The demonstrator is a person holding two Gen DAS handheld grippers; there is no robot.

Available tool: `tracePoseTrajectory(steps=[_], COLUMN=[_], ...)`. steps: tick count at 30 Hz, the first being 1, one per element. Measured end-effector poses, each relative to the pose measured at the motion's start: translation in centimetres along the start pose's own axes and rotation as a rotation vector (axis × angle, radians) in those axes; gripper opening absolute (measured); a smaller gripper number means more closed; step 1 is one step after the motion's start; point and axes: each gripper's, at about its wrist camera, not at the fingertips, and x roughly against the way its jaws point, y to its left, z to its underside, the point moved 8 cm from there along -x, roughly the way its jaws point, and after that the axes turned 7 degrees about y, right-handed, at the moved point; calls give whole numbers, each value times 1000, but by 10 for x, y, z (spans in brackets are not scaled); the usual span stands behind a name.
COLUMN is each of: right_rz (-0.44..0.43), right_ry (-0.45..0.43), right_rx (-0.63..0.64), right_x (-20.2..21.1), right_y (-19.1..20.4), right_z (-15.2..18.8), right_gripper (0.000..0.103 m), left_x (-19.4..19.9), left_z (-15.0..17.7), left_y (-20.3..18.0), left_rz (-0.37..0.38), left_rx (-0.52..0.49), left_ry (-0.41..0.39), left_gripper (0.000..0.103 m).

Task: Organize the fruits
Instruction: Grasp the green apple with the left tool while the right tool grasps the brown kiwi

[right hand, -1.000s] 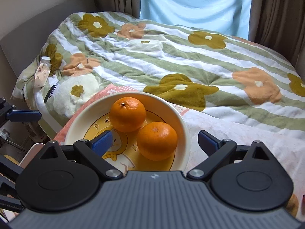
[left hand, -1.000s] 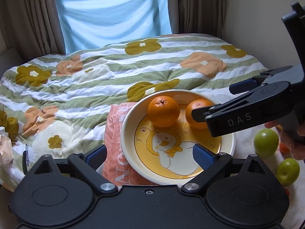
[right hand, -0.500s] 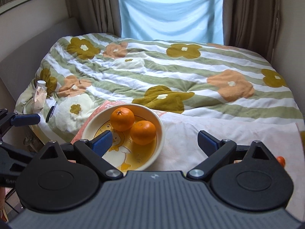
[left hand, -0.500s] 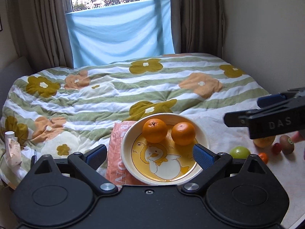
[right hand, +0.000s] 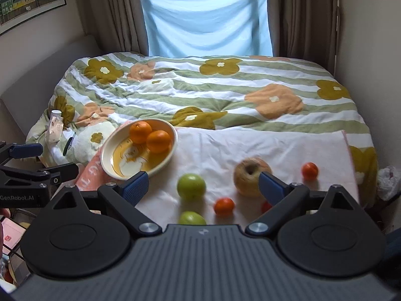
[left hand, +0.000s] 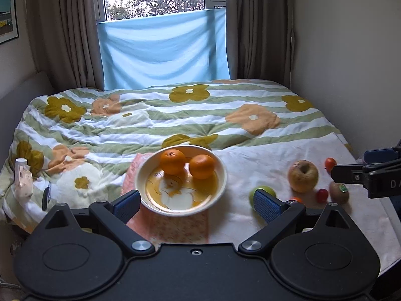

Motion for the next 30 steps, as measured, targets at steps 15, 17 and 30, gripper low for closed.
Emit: tracePoseTrajectory(steps=[15, 17, 30], right_rz=[18, 20, 31], right_ry=[44, 57, 111], right_rx=[83, 90, 80], right_x=[15, 7, -69], right_y=[-95, -105, -146], right_z=[49, 54, 72], right_gripper=[103, 103, 103], left_x=[-5, -14, -97], left_z=[37, 42, 69], left_y=[-96, -104, -141], left_rz=[-47, -59, -98], left_rx=[28, 28, 7], left_ry=[19, 28, 100], left_gripper=[99, 99, 97])
